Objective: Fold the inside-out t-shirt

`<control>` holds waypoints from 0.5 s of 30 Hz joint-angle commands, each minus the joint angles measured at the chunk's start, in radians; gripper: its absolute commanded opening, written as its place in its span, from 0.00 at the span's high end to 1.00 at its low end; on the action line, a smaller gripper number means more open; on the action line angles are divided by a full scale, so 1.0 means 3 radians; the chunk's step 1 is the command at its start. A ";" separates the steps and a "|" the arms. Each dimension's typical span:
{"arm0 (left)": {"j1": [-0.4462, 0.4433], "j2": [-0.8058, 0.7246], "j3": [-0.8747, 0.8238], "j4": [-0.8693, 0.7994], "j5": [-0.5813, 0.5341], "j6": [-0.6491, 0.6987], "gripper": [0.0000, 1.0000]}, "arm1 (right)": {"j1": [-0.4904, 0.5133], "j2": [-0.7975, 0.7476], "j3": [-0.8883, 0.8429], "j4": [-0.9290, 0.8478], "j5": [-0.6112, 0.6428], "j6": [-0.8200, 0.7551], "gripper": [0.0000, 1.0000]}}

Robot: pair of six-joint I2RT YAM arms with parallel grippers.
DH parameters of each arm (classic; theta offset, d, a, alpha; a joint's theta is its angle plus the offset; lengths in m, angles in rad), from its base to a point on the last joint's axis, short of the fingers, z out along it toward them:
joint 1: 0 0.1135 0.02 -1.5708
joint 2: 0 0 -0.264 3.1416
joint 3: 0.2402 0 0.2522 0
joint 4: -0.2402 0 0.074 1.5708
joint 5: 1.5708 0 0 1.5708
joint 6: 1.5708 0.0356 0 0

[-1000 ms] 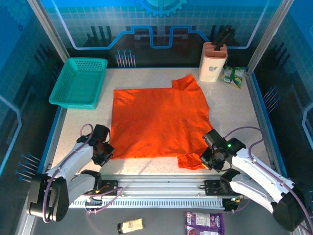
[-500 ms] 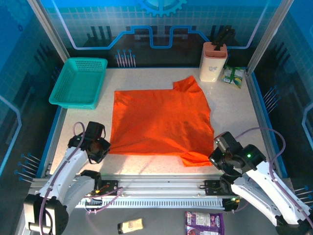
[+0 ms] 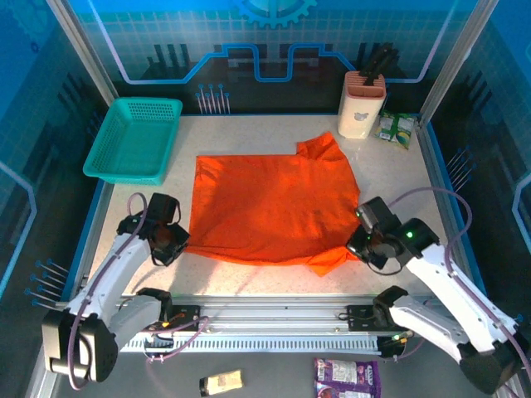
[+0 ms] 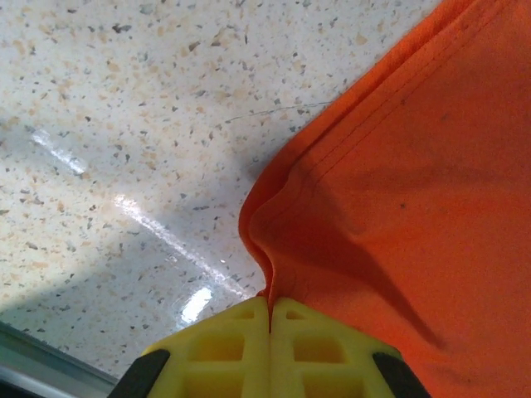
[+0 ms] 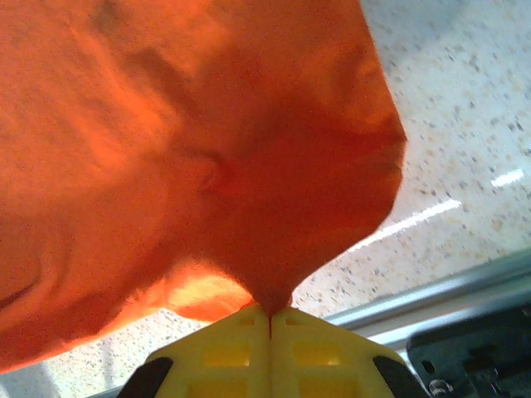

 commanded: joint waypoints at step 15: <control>0.0053 0.0876 0.0477 0.0421 -0.0242 0.0522 1.00 | -0.0848 0.0794 0.0373 0.1021 -0.0297 -0.0965 1.00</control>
